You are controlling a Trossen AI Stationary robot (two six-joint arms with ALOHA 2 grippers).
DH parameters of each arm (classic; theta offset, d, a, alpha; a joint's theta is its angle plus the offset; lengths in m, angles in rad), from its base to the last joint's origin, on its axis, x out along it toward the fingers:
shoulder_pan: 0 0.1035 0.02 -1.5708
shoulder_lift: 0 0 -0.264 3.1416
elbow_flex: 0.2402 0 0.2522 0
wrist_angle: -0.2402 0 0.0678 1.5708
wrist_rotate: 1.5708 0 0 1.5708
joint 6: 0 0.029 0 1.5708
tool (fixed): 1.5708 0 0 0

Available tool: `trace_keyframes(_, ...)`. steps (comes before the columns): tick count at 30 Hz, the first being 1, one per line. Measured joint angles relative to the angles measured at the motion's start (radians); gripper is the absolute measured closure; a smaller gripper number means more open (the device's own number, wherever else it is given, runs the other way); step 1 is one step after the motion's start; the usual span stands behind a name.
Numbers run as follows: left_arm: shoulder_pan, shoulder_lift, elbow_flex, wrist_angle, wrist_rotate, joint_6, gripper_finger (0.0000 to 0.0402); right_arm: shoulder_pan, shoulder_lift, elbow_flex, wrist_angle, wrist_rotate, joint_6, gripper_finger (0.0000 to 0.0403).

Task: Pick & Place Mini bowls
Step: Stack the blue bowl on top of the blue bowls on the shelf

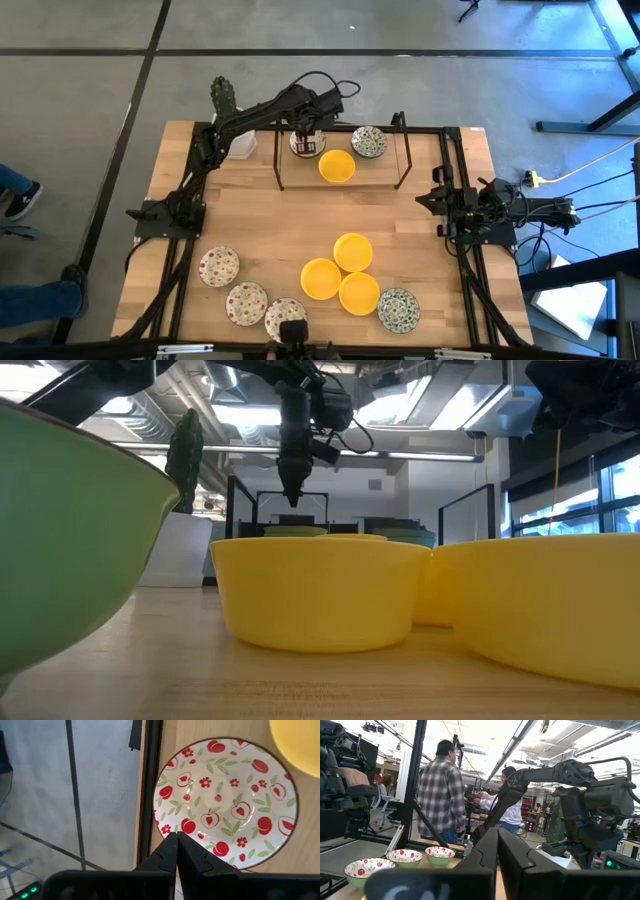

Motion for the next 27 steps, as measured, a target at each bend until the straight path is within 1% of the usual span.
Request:
trace_keyframes(6,0.011,0.0,0.0,0.001,0.0,0.005,0.04,0.0,0.0,0.0,0.0,0.0,-0.012,0.0389)
trace_keyframes(11,0.016,0.0,0.0,-0.001,0.014,-0.022,0.04,0.0,0.0,0.0,0.0,0.0,-0.015,0.0389)
trace_keyframes(20,-0.01,0.001,0.0,-0.068,0.018,-0.026,0.04,0.0,0.0,0.0,0.0,0.0,0.001,0.0389)
trace_keyframes(27,0.01,0.001,0.0,-0.055,0.018,-0.027,0.04,0.0,0.0,0.0,0.0,0.0,-0.005,0.0389)
